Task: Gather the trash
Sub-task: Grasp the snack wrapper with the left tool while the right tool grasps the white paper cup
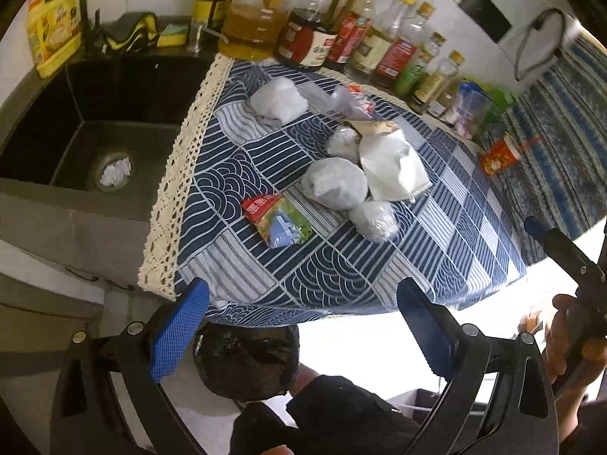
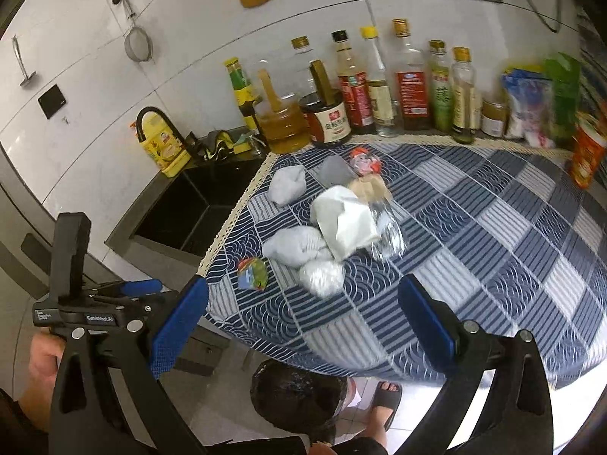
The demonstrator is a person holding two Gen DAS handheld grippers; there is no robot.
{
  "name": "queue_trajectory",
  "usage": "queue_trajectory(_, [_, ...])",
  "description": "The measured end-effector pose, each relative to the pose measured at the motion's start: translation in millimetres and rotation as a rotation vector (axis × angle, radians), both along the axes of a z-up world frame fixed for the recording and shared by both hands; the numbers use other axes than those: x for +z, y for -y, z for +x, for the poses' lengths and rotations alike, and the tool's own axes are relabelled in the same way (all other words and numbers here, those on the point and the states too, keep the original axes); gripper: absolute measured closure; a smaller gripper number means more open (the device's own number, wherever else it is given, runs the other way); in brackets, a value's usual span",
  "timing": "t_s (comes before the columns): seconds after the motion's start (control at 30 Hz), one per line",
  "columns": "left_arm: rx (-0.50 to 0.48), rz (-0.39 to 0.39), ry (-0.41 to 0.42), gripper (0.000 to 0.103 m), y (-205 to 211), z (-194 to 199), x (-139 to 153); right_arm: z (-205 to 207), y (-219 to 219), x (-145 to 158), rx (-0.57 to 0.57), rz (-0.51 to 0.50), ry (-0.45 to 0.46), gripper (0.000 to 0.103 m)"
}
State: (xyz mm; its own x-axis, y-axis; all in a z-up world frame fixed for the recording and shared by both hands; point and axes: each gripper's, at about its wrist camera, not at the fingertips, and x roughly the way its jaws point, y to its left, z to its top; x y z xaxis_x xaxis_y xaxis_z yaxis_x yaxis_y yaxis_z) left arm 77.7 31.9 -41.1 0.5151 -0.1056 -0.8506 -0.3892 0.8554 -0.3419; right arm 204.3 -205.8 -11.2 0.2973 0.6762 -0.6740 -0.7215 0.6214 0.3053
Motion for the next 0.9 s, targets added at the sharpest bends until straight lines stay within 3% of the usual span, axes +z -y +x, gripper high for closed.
queue_trajectory(0.5, [0.196,-0.089,-0.105,0.008,-16.9,56.2,-51.4,98.6,-74.5,-36.7,0.248,-0.100,-0.027,0.014])
queue_trajectory(0.9, [0.294,-0.051,-0.213,0.014,-22.6,82.9,-83.1,136.7,-111.9,-66.2,0.408,-0.177,-0.051,0.030])
